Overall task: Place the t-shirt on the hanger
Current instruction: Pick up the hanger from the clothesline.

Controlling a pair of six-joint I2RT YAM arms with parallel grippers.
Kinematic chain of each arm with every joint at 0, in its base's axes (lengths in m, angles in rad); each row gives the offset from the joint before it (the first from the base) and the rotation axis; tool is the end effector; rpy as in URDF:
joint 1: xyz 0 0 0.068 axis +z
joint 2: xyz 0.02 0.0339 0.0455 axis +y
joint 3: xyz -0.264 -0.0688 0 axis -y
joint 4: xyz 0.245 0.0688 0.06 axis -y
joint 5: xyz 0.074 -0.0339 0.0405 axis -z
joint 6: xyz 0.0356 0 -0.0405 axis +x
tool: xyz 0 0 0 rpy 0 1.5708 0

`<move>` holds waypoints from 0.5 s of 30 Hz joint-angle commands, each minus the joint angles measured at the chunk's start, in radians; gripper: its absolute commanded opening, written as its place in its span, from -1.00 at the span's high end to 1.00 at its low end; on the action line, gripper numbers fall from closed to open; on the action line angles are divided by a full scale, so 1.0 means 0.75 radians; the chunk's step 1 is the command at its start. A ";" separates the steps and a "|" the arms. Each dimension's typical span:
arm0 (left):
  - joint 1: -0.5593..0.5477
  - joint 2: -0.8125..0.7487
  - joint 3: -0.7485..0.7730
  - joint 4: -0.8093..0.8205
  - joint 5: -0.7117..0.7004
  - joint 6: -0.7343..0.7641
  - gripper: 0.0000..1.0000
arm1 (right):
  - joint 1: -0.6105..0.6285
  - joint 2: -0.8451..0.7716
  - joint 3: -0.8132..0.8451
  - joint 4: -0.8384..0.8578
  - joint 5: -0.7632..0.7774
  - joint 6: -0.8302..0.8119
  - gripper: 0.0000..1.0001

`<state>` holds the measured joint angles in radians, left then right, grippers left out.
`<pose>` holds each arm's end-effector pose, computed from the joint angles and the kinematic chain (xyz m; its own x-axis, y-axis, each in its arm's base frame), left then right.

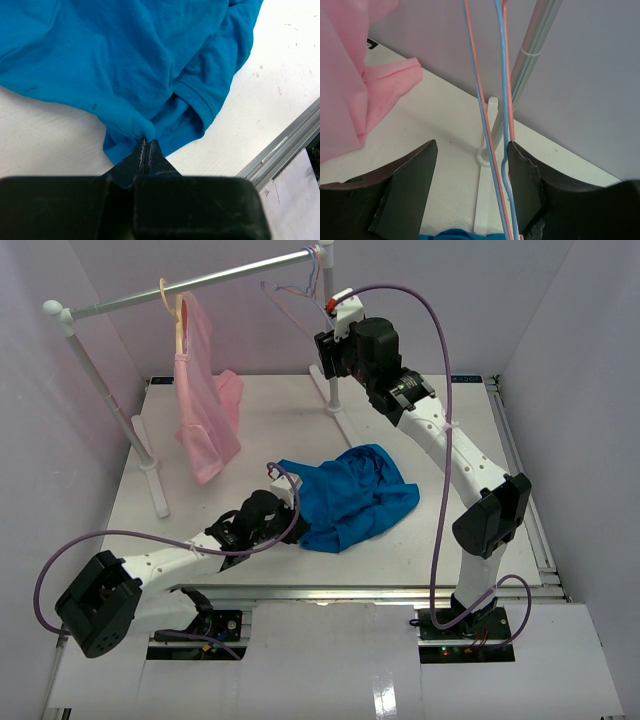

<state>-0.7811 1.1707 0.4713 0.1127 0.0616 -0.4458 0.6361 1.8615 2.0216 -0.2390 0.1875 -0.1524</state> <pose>0.1650 -0.1667 0.1842 -0.6734 0.0616 -0.7367 0.4974 0.7750 -0.3898 0.3552 0.2540 0.4561 0.0032 -0.1830 -0.9831 -0.4388 0.8832 -0.1659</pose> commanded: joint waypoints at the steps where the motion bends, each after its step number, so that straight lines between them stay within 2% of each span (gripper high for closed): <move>1: -0.006 -0.002 0.044 0.007 0.014 0.001 1.00 | -0.009 0.024 0.070 0.020 0.000 0.003 -0.29; 15: -0.006 -0.004 0.042 0.011 0.020 0.001 1.00 | -0.014 0.073 0.097 0.010 -0.003 0.028 -0.28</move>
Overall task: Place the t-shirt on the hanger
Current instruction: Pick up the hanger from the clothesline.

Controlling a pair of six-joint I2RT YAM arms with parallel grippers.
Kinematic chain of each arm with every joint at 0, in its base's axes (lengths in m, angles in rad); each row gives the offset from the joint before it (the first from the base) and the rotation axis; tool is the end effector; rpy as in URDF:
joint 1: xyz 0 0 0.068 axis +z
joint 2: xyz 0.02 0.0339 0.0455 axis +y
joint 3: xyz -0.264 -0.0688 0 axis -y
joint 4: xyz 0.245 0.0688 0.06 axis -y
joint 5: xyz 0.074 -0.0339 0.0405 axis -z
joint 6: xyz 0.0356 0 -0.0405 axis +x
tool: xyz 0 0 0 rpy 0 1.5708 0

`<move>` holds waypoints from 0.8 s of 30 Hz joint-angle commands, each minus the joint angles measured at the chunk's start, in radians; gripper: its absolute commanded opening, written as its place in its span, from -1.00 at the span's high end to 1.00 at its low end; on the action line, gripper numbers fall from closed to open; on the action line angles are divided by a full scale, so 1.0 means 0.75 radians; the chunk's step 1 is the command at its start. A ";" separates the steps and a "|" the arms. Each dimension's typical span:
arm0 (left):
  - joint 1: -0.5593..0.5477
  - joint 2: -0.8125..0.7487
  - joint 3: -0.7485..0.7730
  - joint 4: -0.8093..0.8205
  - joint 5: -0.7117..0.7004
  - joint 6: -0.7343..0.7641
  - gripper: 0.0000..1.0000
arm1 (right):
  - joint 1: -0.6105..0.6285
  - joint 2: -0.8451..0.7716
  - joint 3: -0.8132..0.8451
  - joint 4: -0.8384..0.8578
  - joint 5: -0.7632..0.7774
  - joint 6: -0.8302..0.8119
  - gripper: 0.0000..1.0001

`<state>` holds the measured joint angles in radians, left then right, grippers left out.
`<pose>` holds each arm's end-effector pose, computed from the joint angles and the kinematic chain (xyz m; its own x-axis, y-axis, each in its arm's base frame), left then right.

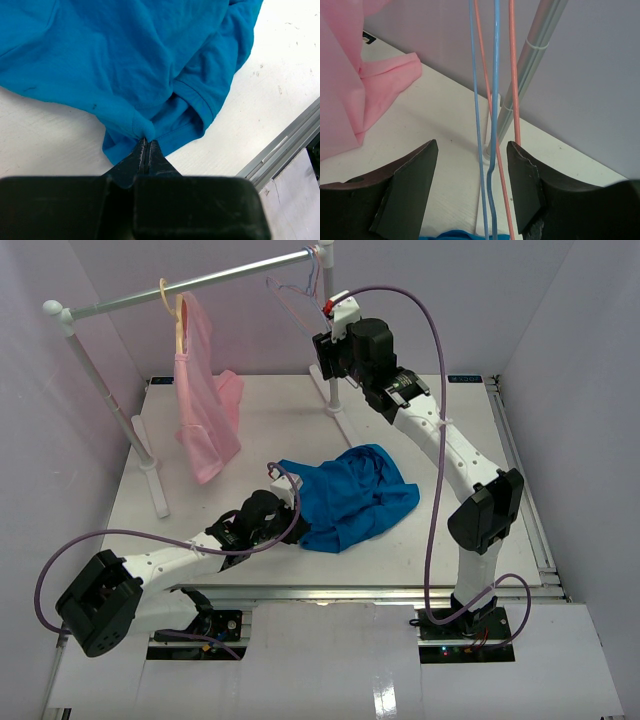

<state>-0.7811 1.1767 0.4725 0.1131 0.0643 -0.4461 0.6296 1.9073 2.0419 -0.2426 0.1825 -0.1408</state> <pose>0.1654 -0.1672 0.1833 -0.6765 0.0644 -0.7336 0.4973 0.7747 -0.3905 0.3677 0.2599 0.4433 -0.0255 -0.1893 -0.9816 -0.4411 0.8833 -0.1589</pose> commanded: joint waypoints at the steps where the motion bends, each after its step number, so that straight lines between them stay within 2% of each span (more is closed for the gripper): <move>1: -0.006 -0.011 0.041 0.011 0.017 0.002 1.00 | -0.005 0.018 0.072 0.015 0.015 0.013 -0.28; 9: -0.006 -0.016 0.041 0.009 0.010 0.002 1.00 | -0.005 0.075 0.114 0.015 0.039 0.006 -0.25; 13: -0.006 -0.014 0.043 0.007 0.010 0.002 1.00 | -0.005 0.098 0.131 0.019 0.057 0.008 -0.09; 16: -0.006 -0.012 0.043 0.007 0.009 0.003 1.00 | -0.005 0.106 0.139 0.017 0.065 0.005 0.20; 18: -0.006 -0.012 0.043 0.007 0.010 0.002 1.00 | -0.005 0.108 0.141 0.017 0.064 0.000 0.31; 24: -0.006 -0.018 0.042 0.007 0.019 -0.001 1.00 | -0.005 0.125 0.188 0.011 0.076 -0.029 0.48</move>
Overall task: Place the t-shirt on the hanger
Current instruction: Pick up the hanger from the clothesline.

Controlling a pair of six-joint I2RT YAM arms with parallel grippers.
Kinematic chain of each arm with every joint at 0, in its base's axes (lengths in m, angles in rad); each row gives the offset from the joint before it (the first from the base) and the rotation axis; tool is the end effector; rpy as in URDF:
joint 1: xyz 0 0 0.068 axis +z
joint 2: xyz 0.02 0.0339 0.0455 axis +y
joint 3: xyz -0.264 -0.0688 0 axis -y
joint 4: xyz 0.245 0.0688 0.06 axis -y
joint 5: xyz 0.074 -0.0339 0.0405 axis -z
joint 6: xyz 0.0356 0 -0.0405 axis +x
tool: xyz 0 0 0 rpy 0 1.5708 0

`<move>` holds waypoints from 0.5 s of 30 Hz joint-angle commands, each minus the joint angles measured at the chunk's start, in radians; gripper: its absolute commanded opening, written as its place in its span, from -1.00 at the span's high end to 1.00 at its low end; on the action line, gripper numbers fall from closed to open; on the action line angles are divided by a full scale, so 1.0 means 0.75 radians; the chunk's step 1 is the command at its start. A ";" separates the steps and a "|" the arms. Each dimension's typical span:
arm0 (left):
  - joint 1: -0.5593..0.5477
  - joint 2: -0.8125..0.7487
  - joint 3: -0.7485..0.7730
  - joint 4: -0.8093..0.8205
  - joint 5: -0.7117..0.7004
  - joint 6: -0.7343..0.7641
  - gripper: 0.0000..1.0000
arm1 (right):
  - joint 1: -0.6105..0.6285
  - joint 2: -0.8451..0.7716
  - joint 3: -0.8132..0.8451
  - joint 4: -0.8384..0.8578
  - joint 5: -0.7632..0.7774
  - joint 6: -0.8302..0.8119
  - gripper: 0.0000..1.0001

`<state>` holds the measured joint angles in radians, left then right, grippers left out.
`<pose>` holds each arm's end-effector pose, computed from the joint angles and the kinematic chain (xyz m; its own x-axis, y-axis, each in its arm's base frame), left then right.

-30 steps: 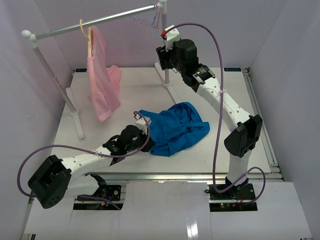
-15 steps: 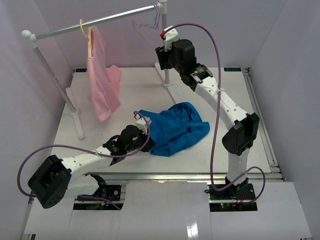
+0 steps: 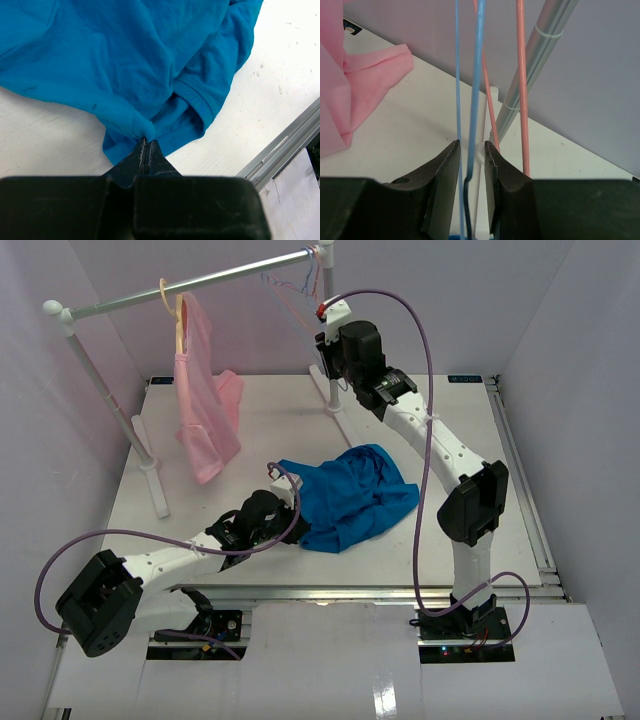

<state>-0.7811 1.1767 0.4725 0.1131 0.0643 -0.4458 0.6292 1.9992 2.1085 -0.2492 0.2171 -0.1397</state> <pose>0.1654 -0.1672 0.1833 -0.6764 0.0646 -0.7337 0.4975 0.7747 -0.3903 0.3880 0.2730 0.4248 -0.0556 -0.2087 -0.9764 -0.4140 0.8947 -0.1676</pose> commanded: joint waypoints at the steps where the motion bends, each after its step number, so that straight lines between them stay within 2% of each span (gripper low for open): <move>1: -0.006 -0.024 0.041 0.007 0.023 -0.003 1.00 | -0.005 0.005 0.106 0.019 0.031 -0.035 0.54; 6: -0.006 -0.053 0.027 0.015 0.031 -0.009 1.00 | -0.005 0.016 0.144 0.022 0.025 -0.040 0.84; 15: -0.006 -0.047 0.031 0.017 0.033 -0.011 1.00 | -0.005 -0.021 0.139 0.073 -0.012 -0.020 0.85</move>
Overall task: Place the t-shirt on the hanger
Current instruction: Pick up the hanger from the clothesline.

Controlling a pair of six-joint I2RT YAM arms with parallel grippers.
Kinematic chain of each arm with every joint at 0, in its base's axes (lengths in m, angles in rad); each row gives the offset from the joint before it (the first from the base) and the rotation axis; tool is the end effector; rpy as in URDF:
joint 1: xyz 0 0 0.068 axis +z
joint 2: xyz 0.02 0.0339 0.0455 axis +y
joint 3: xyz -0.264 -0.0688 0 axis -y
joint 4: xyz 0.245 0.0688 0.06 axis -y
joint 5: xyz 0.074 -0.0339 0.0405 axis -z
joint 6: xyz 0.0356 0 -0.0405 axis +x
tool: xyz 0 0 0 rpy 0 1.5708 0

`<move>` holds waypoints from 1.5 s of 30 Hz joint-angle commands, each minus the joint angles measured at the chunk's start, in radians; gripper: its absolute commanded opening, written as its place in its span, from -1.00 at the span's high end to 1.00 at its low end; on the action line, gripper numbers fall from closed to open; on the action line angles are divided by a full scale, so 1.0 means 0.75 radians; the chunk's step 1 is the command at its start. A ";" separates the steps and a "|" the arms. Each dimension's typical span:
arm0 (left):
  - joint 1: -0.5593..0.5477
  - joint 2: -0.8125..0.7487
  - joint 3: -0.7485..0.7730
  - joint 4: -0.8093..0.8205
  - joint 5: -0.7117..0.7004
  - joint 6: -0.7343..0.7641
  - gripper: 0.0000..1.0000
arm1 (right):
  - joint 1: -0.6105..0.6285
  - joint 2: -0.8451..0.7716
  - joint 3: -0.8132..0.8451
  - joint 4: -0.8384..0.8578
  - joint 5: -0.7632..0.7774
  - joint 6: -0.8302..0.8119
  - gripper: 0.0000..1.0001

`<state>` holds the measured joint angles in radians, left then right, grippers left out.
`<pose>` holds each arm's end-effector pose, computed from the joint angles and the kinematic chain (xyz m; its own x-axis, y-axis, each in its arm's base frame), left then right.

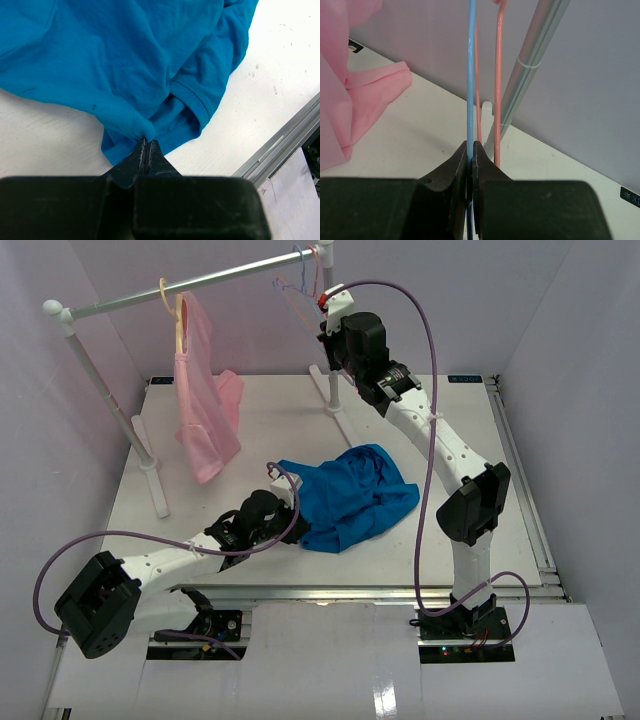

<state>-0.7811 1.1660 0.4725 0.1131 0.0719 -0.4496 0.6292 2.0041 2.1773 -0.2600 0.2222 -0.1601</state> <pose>0.1646 -0.1668 0.1856 -0.6745 0.0583 -0.7360 0.5016 0.7676 -0.3989 0.3847 0.2703 0.4450 -0.0060 -0.1967 -0.9804 -0.4026 0.8980 -0.1777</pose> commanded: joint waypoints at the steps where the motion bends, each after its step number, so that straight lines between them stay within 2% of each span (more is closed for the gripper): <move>1: -0.006 -0.033 0.031 0.017 0.023 -0.006 1.00 | -0.005 -0.037 0.039 0.093 -0.021 0.009 0.85; 21: -0.006 -0.013 0.033 0.019 0.017 -0.010 1.00 | -0.003 -0.204 -0.134 0.193 -0.120 -0.051 0.85; 31: -0.006 0.010 0.029 0.011 -0.072 -0.061 1.00 | -0.002 -0.361 -0.247 0.081 -0.226 -0.061 0.85; 36: -0.006 0.029 0.057 -0.001 -0.115 -0.175 1.00 | -0.001 -0.512 -0.456 0.075 -0.395 -0.050 0.85; 42: -0.006 0.059 0.145 -0.105 -0.184 -0.247 1.00 | 0.008 -0.617 -0.520 -0.107 -0.418 0.031 0.85; 45: -0.004 0.048 0.200 -0.160 -0.216 -0.273 1.00 | 0.016 -0.755 -0.730 -0.138 -0.433 0.090 0.84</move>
<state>-0.7812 1.2200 0.5438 0.0581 -0.0353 -0.6027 0.6331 1.5699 1.7759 -0.3103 -0.0645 -0.1591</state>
